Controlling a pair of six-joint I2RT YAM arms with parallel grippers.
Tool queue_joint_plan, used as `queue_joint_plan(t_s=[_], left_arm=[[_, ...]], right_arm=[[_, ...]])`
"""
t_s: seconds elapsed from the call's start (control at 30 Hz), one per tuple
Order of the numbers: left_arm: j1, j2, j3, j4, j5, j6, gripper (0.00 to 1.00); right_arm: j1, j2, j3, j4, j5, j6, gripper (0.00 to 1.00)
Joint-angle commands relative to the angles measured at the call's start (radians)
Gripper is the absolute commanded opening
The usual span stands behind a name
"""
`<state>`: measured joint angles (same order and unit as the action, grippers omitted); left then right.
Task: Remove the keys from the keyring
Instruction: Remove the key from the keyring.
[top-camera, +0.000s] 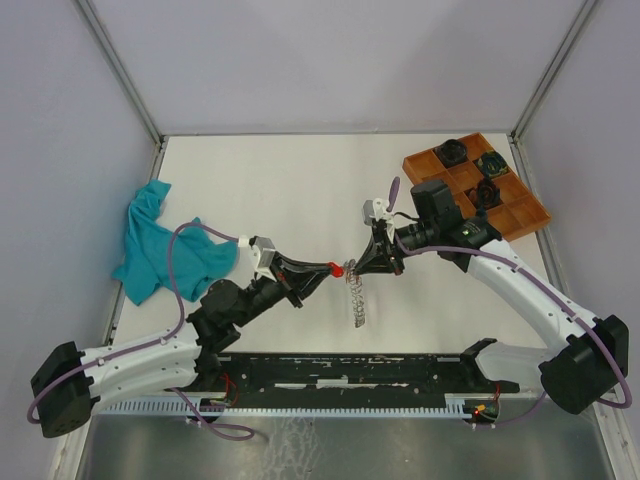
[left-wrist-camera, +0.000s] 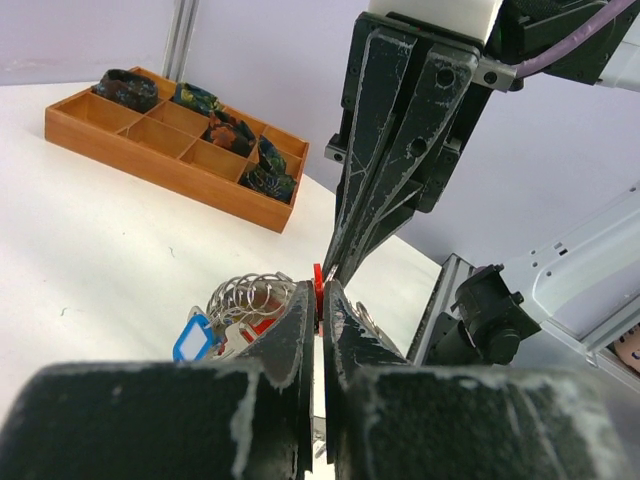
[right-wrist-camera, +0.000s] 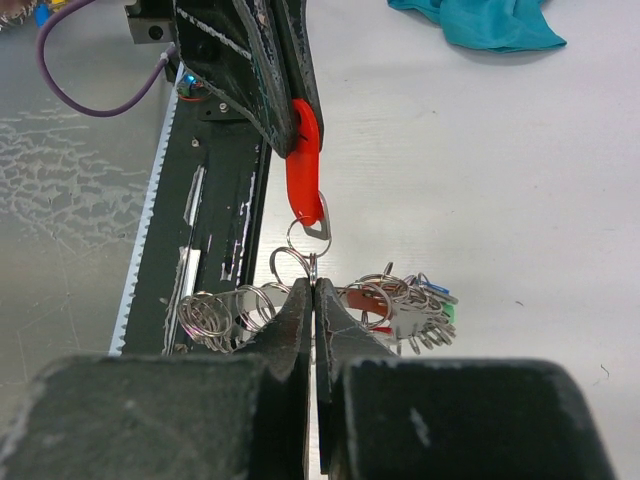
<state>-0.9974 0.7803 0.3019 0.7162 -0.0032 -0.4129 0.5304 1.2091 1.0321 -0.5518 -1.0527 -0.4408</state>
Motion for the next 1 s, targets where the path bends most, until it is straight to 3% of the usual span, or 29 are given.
queue_joint_plan(t_s=[0.0,0.17,0.23,0.37,0.53,0.7,0.87,0.97], left_arm=[[-0.005,0.008,-0.028,0.12,-0.02,-0.06,0.03],[-0.005,0.042,-0.051,0.136,0.017,-0.081,0.04],[-0.005,0.032,-0.068,0.129,0.019,-0.088,0.15],[-0.005,-0.071,-0.116,0.078,-0.011,-0.075,0.45],[-0.005,-0.287,-0.147,-0.033,-0.036,0.033,0.6],[-0.004,-0.319,-0.135,-0.041,0.067,0.241,0.59],[-0.005,-0.171,-0.054,-0.059,0.129,0.41,0.39],[-0.006,-0.062,-0.011,-0.051,0.143,0.45,0.36]], right_arm=[[0.0,-0.01,0.024,0.065,-0.034,0.037,0.01],[0.0,-0.011,0.02,0.071,-0.038,0.038,0.01],[0.0,-0.013,0.019,0.069,-0.042,0.035,0.01],[0.001,-0.017,0.021,0.052,-0.044,0.011,0.01],[0.006,-0.016,0.028,0.011,-0.055,-0.04,0.01],[0.014,-0.016,0.044,-0.066,-0.049,-0.142,0.01],[0.016,-0.023,0.053,-0.126,-0.053,-0.22,0.01],[0.015,-0.025,0.054,-0.135,-0.054,-0.238,0.01]])
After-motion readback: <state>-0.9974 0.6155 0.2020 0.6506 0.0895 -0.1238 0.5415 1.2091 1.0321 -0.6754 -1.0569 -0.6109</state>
